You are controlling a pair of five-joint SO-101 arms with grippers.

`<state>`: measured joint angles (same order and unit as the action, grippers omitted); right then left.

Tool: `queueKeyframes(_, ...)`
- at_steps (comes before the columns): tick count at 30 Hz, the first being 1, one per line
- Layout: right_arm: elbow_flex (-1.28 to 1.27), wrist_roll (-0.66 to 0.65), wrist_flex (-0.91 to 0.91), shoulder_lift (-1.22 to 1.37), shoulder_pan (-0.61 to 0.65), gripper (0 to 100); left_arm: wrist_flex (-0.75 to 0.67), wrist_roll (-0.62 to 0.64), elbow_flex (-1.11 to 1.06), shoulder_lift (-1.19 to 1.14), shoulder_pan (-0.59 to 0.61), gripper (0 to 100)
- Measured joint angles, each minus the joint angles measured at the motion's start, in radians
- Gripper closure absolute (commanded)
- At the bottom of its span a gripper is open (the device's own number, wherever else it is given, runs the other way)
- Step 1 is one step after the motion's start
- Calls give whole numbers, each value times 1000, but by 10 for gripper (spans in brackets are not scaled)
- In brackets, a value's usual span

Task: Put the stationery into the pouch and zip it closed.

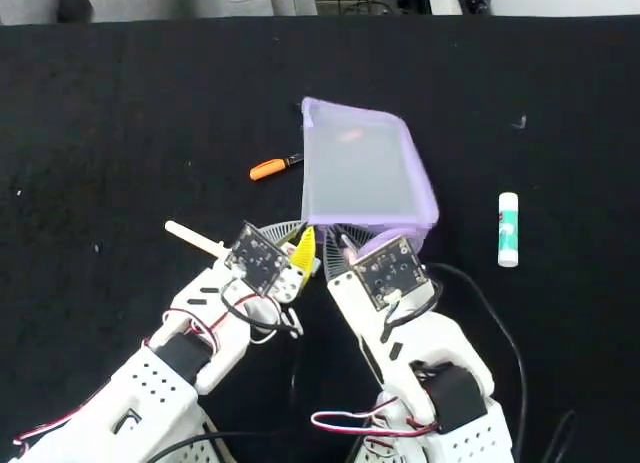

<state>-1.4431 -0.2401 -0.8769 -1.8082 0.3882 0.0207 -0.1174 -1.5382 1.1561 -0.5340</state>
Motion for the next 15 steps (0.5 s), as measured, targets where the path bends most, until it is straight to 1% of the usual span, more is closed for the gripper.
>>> queueKeyframes(3, 31, 0, -25, 0, 0, 987, 0, -20, 0, 0, -3, 972)
queueKeyframes(15, 34, -2, -35, 0, 0, 987, -2, -23, -61, 0, -3, 968)
